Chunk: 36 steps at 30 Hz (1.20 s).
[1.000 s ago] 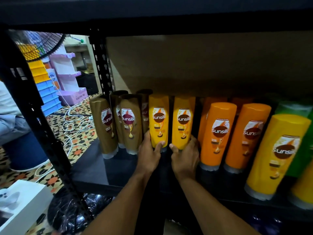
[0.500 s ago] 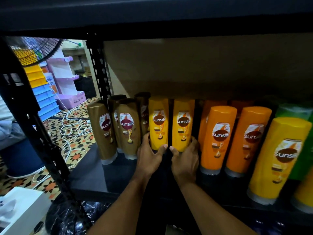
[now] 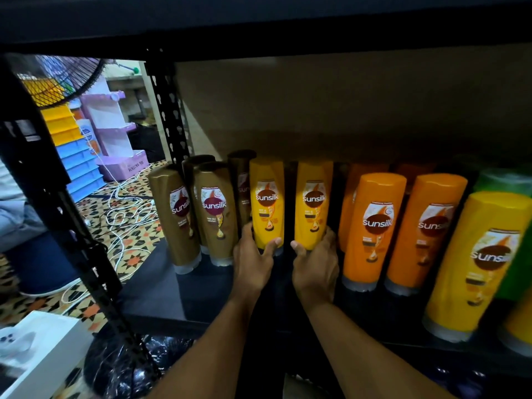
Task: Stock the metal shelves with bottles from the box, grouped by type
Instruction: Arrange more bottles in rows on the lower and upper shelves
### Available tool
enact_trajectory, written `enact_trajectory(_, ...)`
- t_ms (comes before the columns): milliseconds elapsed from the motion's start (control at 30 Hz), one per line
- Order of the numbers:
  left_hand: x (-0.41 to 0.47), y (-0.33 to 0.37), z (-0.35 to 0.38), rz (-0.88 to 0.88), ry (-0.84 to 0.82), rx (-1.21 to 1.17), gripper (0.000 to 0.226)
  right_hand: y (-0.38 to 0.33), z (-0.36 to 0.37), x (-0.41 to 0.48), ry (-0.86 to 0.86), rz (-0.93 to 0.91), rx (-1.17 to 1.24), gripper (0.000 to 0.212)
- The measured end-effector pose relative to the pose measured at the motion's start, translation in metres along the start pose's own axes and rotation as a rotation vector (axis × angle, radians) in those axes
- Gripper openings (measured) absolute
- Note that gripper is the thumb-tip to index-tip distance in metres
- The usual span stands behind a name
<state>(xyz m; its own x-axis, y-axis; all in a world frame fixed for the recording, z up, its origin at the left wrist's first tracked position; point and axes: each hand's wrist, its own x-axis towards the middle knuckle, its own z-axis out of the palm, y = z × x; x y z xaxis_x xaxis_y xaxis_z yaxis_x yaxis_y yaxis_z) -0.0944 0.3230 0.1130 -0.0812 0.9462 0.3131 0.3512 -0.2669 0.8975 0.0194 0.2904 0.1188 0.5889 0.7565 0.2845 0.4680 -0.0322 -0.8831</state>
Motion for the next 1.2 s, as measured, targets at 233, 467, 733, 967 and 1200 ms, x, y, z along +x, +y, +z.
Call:
enact_trajectory(233, -0.0021, 0.0036, -0.0014, -0.004, 0.006, -0.020, 0.069, 0.0003, 0.0008, 0.0001, 0.005, -0.006, -0.011, 0.074)
enact_trajectory(467, 0.0011, 0.0029, 0.0001, 0.022, 0.051, 0.007, 0.072, -0.0007, 0.0011, 0.0001, 0.034, 0.008, 0.002, 0.074)
enact_trajectory(733, 0.0016, -0.0027, 0.0029, 0.061, 0.052, 0.097, 0.060, -0.0011, -0.0005, -0.0003, 0.031, 0.012, 0.006, 0.074)
enact_trajectory(967, 0.0064, -0.0049, 0.0039, 0.033, 0.018, 0.039, 0.058, -0.0012, 0.0003, 0.0009, 0.036, 0.027, -0.006, 0.074)
enact_trajectory(1200, 0.0064, -0.0036, 0.0061, 0.035, 0.023, 0.067, 0.059, 0.0002, 0.0022, 0.0020, 0.031, 0.031, -0.029, 0.071)
